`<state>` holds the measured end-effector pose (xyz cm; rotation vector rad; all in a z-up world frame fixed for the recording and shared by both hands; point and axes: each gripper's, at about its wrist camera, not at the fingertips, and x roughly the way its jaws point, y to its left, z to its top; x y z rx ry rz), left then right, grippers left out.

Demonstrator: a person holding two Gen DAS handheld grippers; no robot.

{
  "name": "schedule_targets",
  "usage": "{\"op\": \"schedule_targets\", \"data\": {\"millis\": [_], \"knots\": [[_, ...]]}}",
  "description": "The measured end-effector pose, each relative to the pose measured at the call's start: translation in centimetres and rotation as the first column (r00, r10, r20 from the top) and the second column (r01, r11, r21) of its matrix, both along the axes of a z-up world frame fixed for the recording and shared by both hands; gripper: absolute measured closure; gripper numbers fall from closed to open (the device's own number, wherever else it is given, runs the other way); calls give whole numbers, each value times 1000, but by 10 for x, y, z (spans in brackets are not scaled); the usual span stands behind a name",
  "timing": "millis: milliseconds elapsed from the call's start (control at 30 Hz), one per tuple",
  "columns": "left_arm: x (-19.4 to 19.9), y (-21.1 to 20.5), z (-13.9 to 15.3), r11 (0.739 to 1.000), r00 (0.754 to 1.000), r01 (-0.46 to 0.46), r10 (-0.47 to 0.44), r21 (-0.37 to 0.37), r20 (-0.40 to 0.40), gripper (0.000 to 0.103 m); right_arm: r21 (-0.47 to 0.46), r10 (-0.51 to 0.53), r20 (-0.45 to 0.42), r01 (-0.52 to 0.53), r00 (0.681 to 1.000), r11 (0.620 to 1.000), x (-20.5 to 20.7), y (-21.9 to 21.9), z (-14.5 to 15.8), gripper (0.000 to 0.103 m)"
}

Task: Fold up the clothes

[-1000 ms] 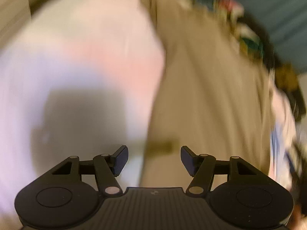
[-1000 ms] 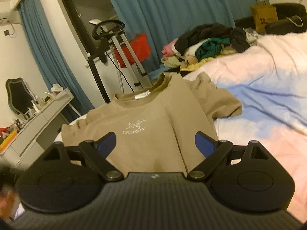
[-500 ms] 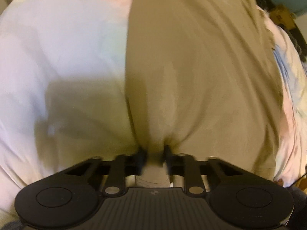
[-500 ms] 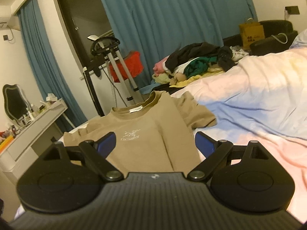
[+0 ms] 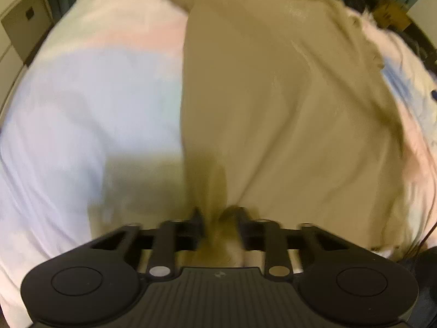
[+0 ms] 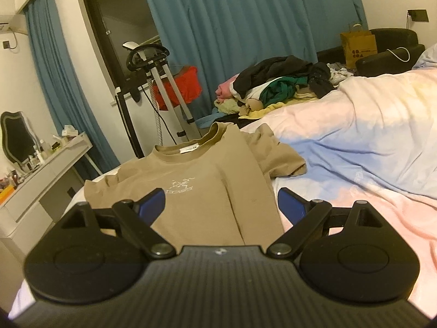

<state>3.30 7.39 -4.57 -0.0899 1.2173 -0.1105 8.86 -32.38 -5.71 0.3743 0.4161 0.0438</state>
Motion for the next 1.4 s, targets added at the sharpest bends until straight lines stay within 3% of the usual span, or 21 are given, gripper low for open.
{"op": "schedule_targets", "data": {"millis": [133,267,333,433,500,567,700,900,1033,1100,1200,1233,1300,1400], "knots": [[-3,-10,41,999,977,-4,15,-51,213,36,20,4,13,-4,1000,1000,4,-1,2,13],[2,-19,70,994,905,9,37,-107,424,22,30,5,20,-5,1000,1000,7,-3,3,13],[14,-43,70,995,839,31,27,-96,544,17,33,4,14,-4,1000,999,10,-3,1,13],[31,-77,61,997,710,55,4,-61,704,11,38,5,7,-5,1000,999,16,-5,-3,13],[32,-96,30,999,714,17,17,-42,700,11,32,-1,7,1,1000,999,20,-6,-6,13],[46,-123,10,998,750,42,7,-57,661,11,22,-13,12,12,1000,1000,23,-8,-8,13],[51,-113,-19,998,809,38,0,-53,587,11,27,-37,9,36,999,999,31,-14,-16,13],[68,-80,-41,995,840,-64,98,-81,533,11,9,-88,4,88,996,996,58,-23,-36,13],[65,-71,-35,992,832,-92,123,-84,541,11,106,-130,-23,132,991,986,88,-59,-51,13],[65,-65,-45,991,830,-92,130,-98,542,11,214,-162,-18,162,987,963,102,-89,-58,13],[76,-66,-53,990,828,-84,135,-117,544,11,278,-218,-29,218,975,936,124,-126,-70,11],[80,-67,-56,989,827,-79,134,-122,546,11,282,-219,-46,223,975,933,133,-135,-75,12],[88,-69,-62,989,824,-69,130,-130,551,11,308,-185,-85,203,979,930,152,-148,-90,24],[97,-71,-69,989,821,-54,124,-141,557,11,388,-123,-103,153,987,909,174,-155,-112,27]]}}
